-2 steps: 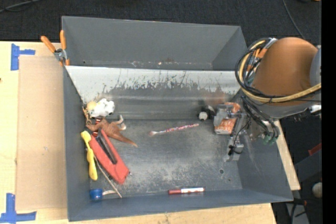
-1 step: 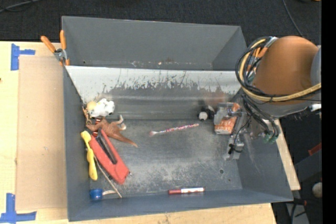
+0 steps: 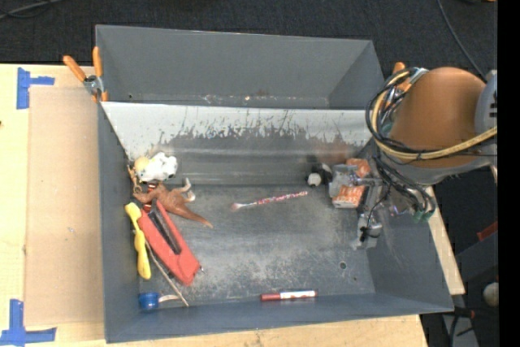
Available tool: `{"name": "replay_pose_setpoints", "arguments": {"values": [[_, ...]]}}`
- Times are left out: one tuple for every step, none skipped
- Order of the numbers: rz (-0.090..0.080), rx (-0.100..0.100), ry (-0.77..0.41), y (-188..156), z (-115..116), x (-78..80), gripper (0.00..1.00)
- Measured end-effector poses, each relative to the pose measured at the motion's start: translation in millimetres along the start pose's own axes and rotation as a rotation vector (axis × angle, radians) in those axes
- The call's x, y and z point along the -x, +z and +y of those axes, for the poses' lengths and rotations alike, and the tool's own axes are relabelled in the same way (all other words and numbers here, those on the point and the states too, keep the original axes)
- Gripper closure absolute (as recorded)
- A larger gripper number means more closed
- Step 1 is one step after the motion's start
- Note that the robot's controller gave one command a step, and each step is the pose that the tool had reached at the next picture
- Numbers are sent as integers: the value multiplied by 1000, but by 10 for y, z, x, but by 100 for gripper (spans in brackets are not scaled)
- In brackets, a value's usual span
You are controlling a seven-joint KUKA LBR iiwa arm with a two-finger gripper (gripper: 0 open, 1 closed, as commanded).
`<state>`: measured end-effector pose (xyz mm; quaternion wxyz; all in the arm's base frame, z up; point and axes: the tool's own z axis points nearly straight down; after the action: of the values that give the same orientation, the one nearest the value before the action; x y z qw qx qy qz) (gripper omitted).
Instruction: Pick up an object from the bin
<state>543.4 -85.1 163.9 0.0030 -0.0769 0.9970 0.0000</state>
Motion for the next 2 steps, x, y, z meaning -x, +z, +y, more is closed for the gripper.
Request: {"name": "replay_pose_setpoints", "arguments": {"values": [[5, 2, 79, 236, -347, 320, 0], [10, 3, 48, 190, -351, 142, 0]]}}
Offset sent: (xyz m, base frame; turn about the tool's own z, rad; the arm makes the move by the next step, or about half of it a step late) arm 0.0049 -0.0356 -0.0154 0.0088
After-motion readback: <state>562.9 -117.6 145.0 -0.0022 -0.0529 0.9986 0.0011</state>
